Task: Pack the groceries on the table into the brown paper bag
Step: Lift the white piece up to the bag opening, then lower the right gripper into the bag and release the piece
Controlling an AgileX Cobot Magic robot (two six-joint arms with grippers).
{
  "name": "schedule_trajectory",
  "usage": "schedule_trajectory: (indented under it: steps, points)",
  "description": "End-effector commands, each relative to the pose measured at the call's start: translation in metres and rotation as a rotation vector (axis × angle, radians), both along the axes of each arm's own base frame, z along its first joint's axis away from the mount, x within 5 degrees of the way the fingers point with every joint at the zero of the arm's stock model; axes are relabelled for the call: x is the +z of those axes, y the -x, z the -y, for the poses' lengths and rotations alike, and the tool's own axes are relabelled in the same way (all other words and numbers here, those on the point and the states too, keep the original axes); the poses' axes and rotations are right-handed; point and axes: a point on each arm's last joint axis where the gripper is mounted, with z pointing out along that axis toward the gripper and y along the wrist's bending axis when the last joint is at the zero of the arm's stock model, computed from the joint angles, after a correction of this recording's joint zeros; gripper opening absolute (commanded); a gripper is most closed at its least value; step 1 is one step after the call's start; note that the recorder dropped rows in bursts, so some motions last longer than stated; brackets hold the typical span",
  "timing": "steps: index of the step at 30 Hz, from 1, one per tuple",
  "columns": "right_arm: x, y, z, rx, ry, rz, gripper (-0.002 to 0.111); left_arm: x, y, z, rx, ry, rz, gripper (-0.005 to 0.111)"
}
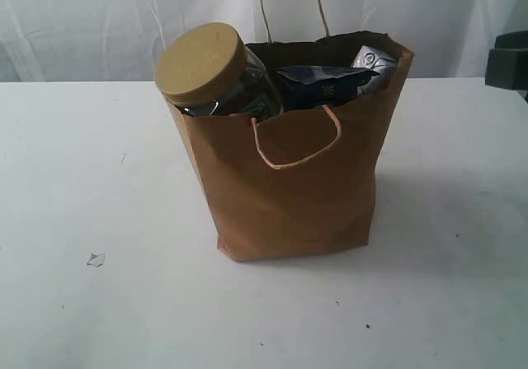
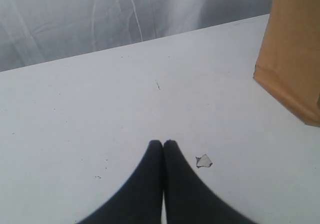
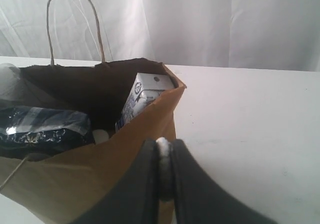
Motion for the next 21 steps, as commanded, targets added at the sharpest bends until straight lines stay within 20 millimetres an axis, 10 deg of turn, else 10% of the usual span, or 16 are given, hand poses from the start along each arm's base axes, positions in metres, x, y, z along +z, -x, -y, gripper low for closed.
schedule_trajectory:
  steps: [1, 21]
  points:
    - [0.005, -0.001, 0.000, 0.001, -0.002, 0.039, 0.000, 0.000, 0.000, 0.000, 0.003, 0.013, 0.004, 0.000]
    - [0.038, -0.033, -0.016, 0.069, 0.090, 0.029, 0.000, 0.000, 0.000, 0.000, 0.003, 0.013, 0.004, 0.000]
